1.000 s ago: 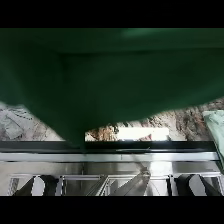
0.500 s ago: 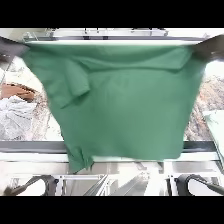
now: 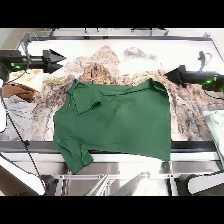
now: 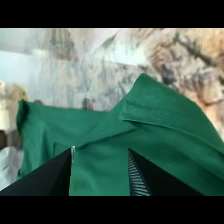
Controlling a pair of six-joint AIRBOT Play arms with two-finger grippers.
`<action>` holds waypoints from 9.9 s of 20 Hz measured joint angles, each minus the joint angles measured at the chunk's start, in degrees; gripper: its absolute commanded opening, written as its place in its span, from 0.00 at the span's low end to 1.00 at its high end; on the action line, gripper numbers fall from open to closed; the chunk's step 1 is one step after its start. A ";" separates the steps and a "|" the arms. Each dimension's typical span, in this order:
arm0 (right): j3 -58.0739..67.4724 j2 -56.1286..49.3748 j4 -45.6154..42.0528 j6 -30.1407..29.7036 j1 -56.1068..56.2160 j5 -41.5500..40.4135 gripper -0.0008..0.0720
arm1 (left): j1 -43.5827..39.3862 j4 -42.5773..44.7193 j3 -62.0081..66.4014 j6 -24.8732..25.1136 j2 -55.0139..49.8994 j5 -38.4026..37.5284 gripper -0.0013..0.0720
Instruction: Fold the shirts.
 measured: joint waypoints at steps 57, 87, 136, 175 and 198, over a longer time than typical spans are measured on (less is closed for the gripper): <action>-64.50 25.90 -15.69 5.35 -3.04 4.02 0.32 | 13.60 20.76 -67.47 9.09 25.57 4.66 0.05; 4.52 69.53 9.01 -8.61 -13.00 -7.10 0.05 | 16.11 -15.65 4.98 -3.37 65.05 11.23 0.05; 9.16 -13.16 -6.60 -12.22 0.02 -0.52 0.05 | -3.65 7.41 -0.85 -0.57 -12.04 0.70 0.04; -21.46 0.22 -21.53 -8.07 -5.88 14.40 0.48 | 7.02 26.40 -56.24 -4.31 16.59 5.14 0.41; -21.55 0.26 -20.98 -8.28 -5.77 19.89 0.40 | 5.62 16.70 -56.15 1.99 18.12 5.35 0.90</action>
